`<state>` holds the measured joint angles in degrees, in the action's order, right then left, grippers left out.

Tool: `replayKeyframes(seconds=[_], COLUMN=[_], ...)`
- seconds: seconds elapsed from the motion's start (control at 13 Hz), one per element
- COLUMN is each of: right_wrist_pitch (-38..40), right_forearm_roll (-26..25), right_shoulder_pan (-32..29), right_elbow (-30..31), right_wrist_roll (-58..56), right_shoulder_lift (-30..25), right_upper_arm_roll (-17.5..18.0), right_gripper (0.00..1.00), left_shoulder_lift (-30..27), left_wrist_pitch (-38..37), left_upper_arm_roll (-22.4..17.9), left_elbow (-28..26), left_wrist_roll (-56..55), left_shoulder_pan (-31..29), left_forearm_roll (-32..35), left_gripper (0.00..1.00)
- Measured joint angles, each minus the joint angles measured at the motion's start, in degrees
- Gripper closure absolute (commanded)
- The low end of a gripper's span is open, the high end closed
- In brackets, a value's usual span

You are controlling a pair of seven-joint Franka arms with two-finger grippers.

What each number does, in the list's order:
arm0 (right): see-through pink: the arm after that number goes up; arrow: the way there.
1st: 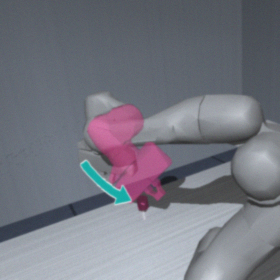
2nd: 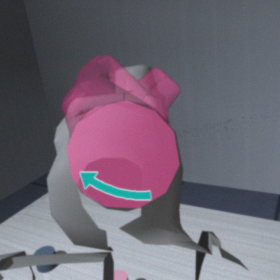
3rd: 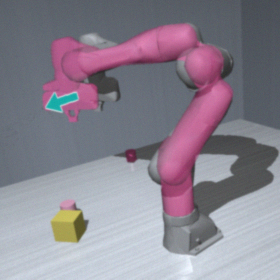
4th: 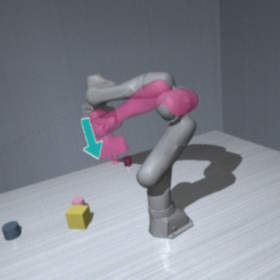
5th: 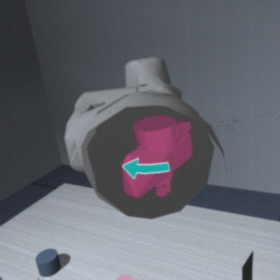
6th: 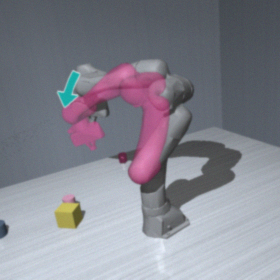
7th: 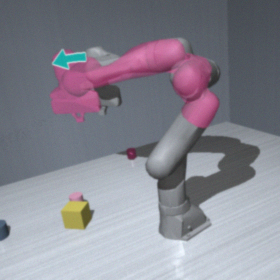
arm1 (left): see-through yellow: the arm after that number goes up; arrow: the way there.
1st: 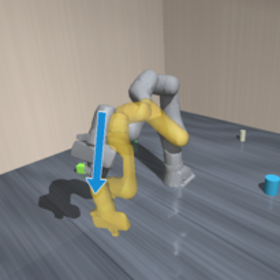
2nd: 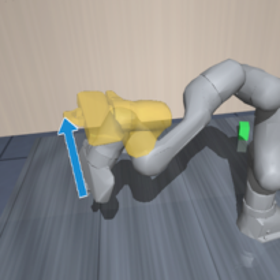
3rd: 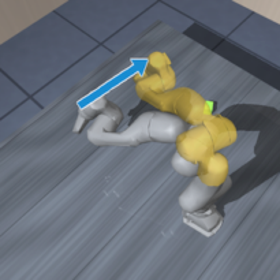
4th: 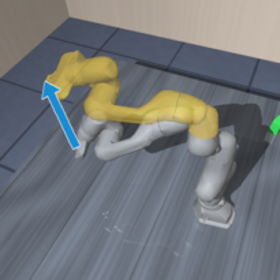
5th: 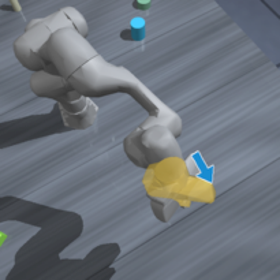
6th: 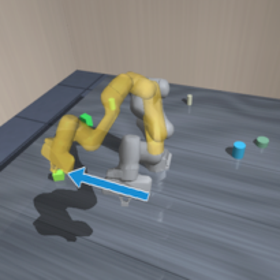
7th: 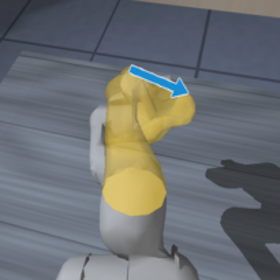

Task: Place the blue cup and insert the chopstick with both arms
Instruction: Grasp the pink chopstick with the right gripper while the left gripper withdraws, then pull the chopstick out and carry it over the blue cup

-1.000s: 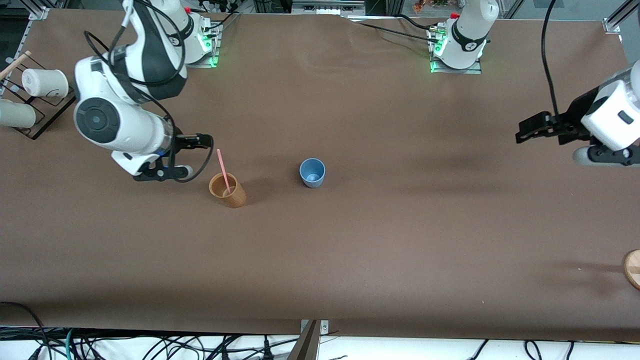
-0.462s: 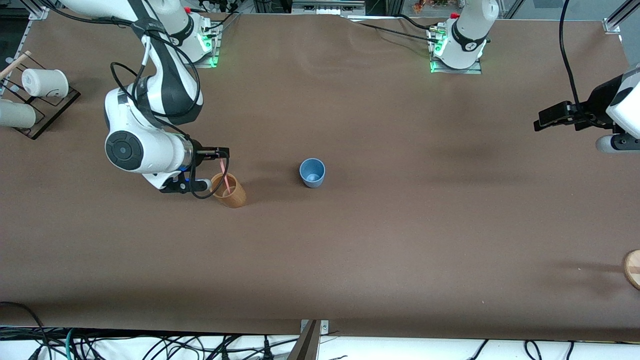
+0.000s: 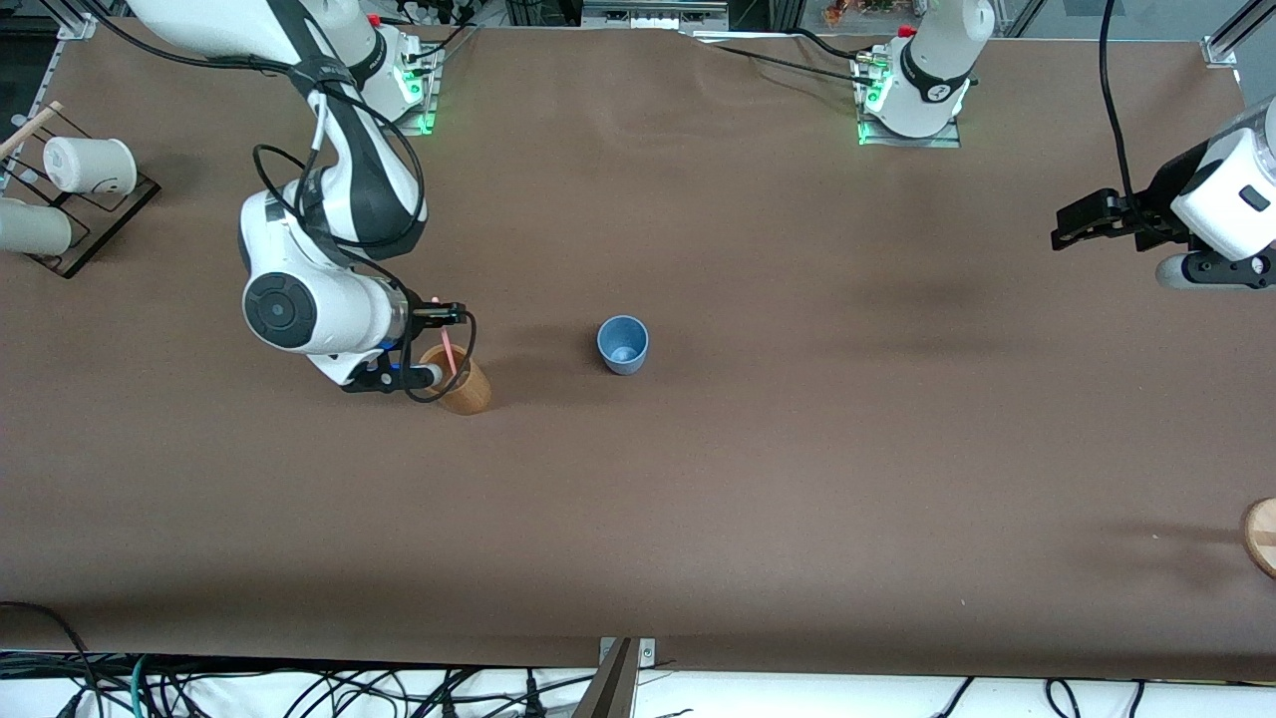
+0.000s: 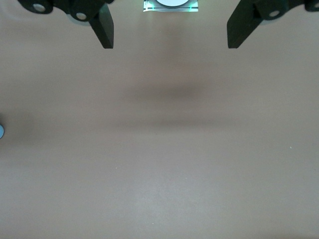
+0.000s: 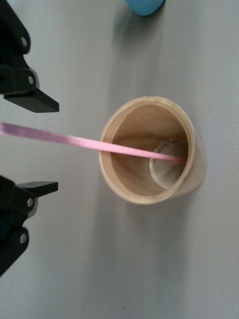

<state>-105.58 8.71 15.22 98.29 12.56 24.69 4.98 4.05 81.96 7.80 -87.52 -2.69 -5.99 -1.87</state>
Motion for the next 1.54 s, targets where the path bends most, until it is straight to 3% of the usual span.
replayKeyframes(seconds=[0.23,0.69,1.15,1.54], right_wrist_pitch=[-0.49,-1.03,0.26,13.14], right_forearm_roll=[-0.09,-0.27,-0.35,-0.3], right_shoulder_pan=[0.23,0.28,0.44,0.45], right_elbow=[-0.12,-0.25,-2.65,-10.81], right_wrist_roll=[0.0,-0.01,-0.1,-0.1], right_shoulder_lift=[0.17,0.17,0.15,-0.4], right_upper_arm_roll=[-0.04,-0.04,-0.04,-0.17], right_gripper=[0.63,1.0,1.0,1.0], left_shoulder_lift=[0.14,1.24,1.48,1.5], left_wrist_pitch=[0.17,1.02,1.02,1.03], left_upper_arm_roll=[-0.07,0.14,0.23,0.54], left_elbow=[-0.09,0.07,0.18,0.27], left_wrist_roll=[1.1,1.18,1.29,1.29], left_shoulder_pan=[-0.16,-0.14,0.12,0.59], left_forearm_roll=[0.03,0.03,0.03,0.03], left_gripper=[0.0,0.0,0.0,0.0])
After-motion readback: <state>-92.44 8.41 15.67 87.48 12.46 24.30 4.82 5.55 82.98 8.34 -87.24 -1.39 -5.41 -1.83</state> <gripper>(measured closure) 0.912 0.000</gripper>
